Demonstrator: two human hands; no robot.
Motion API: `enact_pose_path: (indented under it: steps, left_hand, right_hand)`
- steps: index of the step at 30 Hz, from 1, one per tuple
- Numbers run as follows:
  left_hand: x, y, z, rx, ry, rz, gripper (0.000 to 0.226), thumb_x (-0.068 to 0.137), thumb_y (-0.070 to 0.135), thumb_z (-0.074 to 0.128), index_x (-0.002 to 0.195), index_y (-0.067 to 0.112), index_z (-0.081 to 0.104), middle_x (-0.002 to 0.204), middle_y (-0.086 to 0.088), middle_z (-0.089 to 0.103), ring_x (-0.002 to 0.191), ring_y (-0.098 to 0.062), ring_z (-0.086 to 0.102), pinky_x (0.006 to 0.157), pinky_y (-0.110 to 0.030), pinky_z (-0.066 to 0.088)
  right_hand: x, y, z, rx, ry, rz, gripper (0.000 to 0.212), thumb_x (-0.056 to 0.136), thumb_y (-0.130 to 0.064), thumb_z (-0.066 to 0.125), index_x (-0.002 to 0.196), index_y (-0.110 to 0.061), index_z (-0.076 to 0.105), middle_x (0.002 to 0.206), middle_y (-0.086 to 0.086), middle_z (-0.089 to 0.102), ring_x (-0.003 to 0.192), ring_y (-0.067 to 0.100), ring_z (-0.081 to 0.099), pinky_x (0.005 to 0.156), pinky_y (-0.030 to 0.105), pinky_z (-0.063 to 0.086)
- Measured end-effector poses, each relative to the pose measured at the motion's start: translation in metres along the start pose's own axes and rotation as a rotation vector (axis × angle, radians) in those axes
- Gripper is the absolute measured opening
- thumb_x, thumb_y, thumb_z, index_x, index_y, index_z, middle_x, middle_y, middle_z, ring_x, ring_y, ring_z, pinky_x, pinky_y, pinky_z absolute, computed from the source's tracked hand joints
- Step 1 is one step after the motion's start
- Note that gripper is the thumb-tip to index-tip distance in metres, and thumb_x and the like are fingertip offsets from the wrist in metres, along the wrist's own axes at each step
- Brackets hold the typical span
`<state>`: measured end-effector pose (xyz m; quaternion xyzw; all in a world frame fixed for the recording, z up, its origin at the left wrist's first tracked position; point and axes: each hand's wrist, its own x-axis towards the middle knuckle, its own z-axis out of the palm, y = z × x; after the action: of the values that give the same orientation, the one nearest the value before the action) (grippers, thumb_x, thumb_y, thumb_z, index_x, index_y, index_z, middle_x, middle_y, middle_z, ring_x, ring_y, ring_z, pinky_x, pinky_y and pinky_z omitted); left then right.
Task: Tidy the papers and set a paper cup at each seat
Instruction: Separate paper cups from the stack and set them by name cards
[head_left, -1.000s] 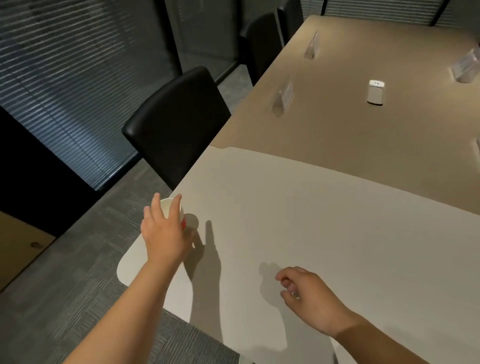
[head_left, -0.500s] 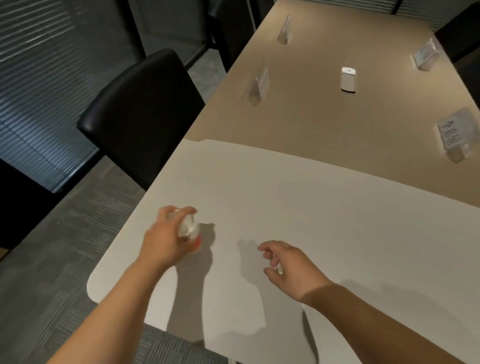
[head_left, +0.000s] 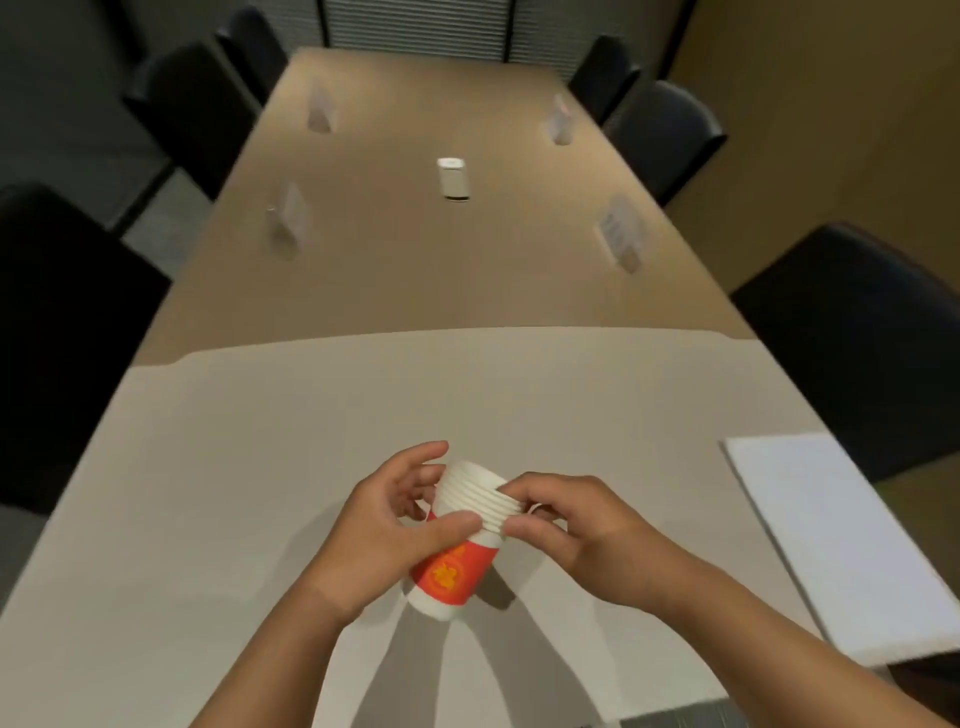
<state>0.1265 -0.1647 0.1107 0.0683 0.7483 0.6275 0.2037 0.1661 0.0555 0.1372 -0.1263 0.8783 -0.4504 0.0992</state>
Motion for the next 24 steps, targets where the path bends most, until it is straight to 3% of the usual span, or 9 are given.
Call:
enact_pose_path:
  steps: [4,7,9,13,17,20,24]
  left_hand:
    - [0.015,0.029,0.065,-0.028,-0.174,0.043,0.06,0.065,0.038,0.083,0.121,0.037,0.063,0.119,0.013,0.071,0.111,-0.008,0.066,0.087,-0.026,0.055]
    - [0.02,0.057,0.117,0.092,-0.36,0.102,0.067,0.073,0.028,0.084,0.129,0.046,0.053,0.117,0.019,0.067,0.103,-0.006,0.067,0.073,-0.024,0.056]
    - [0.022,0.075,0.159,0.186,-0.389,0.172,0.067,0.076,0.025,0.083,0.131,0.048,0.051,0.115,0.02,0.065,0.1,-0.005,0.066,0.073,-0.027,0.058]
    - [0.016,0.104,0.253,0.269,-0.443,0.297,0.066,0.075,0.026,0.084,0.13,0.046,0.053,0.118,0.014,0.067,0.104,-0.009,0.067,0.087,-0.032,0.059]
    - [0.004,0.125,0.354,0.294,-0.502,0.359,0.063,0.071,0.03,0.086,0.124,0.046,0.056,0.112,0.014,0.069,0.098,-0.009,0.068,0.083,-0.033,0.06]
    - [-0.004,0.139,0.43,0.309,-0.534,0.37,0.061,0.063,0.033,0.088,0.112,0.048,0.055,0.101,0.017,0.067,0.084,-0.007,0.069,0.073,-0.03,0.06]
    - [-0.017,0.16,0.529,0.377,-0.704,0.445,0.071,0.068,0.031,0.088,0.123,0.049,0.048,0.11,0.026,0.06,0.099,-0.001,0.064,0.077,-0.025,0.06]
  right_hand:
    - [-0.054,0.018,-0.044,0.056,0.233,0.104,0.008,0.095,-0.017,0.062,0.095,-0.018,0.07,0.086,-0.002,0.071,0.078,0.012,0.063,0.074,0.027,0.052]
    - [-0.096,0.029,-0.076,0.174,0.387,0.154,0.008,0.093,-0.016,0.064,0.089,-0.02,0.071,0.085,0.005,0.07,0.082,0.024,0.064,0.076,0.037,0.051]
    - [-0.13,0.039,-0.101,0.211,0.449,0.193,0.009,0.091,-0.016,0.067,0.086,-0.022,0.072,0.085,0.005,0.071,0.083,0.025,0.065,0.077,0.042,0.052]
    - [-0.21,0.067,-0.152,0.249,0.554,0.252,0.007,0.087,-0.016,0.071,0.081,-0.021,0.073,0.084,0.005,0.073,0.074,0.025,0.064,0.073,0.042,0.051]
    - [-0.298,0.097,-0.205,0.27,0.659,0.282,0.01,0.082,-0.019,0.076,0.076,-0.013,0.071,0.081,0.013,0.07,0.069,0.032,0.058,0.071,0.048,0.049]
    - [-0.365,0.12,-0.246,0.293,0.729,0.287,0.026,0.071,-0.033,0.079,0.072,-0.01,0.067,0.077,0.02,0.065,0.066,0.029,0.053,0.065,0.044,0.045]
    - [-0.456,0.146,-0.296,0.309,0.894,0.279,0.028,0.07,-0.018,0.086,0.072,-0.003,0.063,0.079,0.021,0.066,0.07,0.024,0.061,0.066,0.038,0.05]
